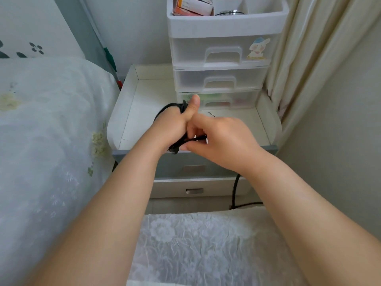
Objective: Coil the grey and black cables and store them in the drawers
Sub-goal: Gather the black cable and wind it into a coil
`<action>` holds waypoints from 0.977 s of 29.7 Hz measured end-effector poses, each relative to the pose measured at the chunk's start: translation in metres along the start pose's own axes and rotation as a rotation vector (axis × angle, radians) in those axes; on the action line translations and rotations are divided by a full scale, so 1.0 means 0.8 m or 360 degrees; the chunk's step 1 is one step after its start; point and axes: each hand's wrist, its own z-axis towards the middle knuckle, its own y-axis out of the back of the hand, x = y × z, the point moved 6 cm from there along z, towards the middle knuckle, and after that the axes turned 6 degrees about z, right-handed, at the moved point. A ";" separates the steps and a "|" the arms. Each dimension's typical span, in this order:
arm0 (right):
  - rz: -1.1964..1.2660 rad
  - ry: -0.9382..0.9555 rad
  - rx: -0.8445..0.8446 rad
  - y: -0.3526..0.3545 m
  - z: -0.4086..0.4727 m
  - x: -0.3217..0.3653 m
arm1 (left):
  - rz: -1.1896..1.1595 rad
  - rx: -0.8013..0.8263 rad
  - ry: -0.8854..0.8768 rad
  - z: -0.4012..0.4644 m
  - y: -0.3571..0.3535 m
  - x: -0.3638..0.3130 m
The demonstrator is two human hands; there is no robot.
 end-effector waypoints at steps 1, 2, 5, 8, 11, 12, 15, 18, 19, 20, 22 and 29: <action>-0.0028 -0.0037 -0.0046 0.005 0.001 -0.006 | -0.0095 0.0160 0.0056 -0.005 -0.007 0.001; -0.0047 -0.0102 -0.0066 0.009 0.003 -0.014 | -0.0152 0.0310 0.0088 -0.011 -0.014 0.000; -0.0007 -0.0298 -0.0063 0.019 0.006 -0.040 | -0.0197 0.0550 0.0058 -0.021 -0.030 -0.008; 0.0318 -0.0399 -0.0034 0.022 0.005 -0.058 | -0.0222 0.0691 -0.0003 -0.024 -0.035 -0.012; 0.0615 -0.0461 0.0001 0.026 0.005 -0.079 | -0.0331 0.0858 -0.0137 -0.030 -0.039 -0.013; 0.0726 -0.0474 0.0011 0.027 0.005 -0.086 | -0.0411 0.0914 -0.0189 -0.031 -0.040 -0.012; 0.0942 -0.0518 -0.0066 0.037 0.005 -0.107 | -0.0618 0.1151 -0.0285 -0.037 -0.042 -0.014; 0.1243 -0.0631 -0.0118 0.038 -0.001 -0.123 | -0.0773 0.1172 -0.0300 -0.042 -0.041 -0.018; 0.1423 -0.0647 -0.0079 0.033 -0.002 -0.126 | -0.0801 0.1129 -0.0304 -0.041 -0.041 -0.019; 0.1592 -0.0659 -0.0028 0.029 -0.004 -0.126 | -0.0819 0.1087 -0.0296 -0.040 -0.041 -0.020; 0.1797 -0.0682 0.0029 0.025 -0.005 -0.126 | -0.0832 0.1027 -0.0287 -0.038 -0.042 -0.020; 0.1671 -0.0702 -0.0011 0.033 -0.011 -0.129 | -0.0995 0.1066 -0.0352 -0.037 -0.039 -0.029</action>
